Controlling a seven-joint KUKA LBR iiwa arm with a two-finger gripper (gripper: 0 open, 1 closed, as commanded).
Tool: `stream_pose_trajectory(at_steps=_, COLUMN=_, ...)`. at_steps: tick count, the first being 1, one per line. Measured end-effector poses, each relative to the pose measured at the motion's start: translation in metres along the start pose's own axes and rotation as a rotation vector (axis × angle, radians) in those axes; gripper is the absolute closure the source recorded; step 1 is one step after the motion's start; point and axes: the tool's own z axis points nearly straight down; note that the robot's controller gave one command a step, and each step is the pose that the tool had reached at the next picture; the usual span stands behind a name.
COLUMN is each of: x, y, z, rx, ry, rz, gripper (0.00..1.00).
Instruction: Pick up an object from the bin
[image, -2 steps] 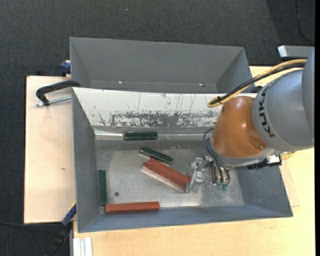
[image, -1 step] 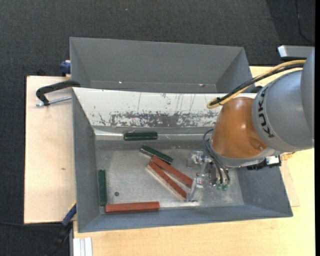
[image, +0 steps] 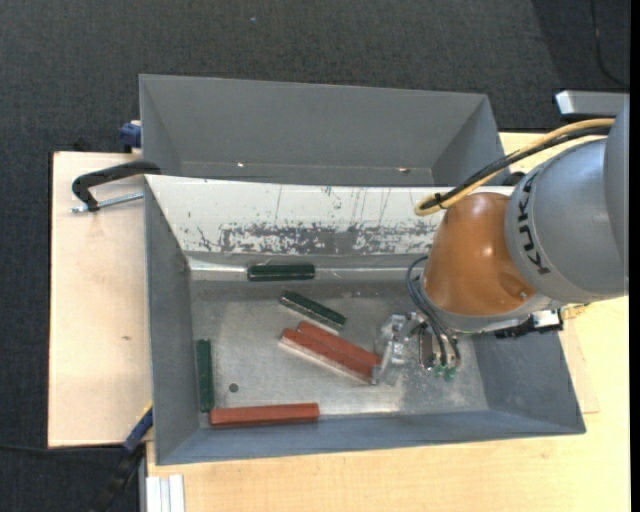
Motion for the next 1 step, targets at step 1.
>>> stream_pose_trajectory(at_steps=1, x=0.0000, y=0.0000, z=-0.0001, rx=0.000, ry=0.000, rz=0.000, gripper=1.00)
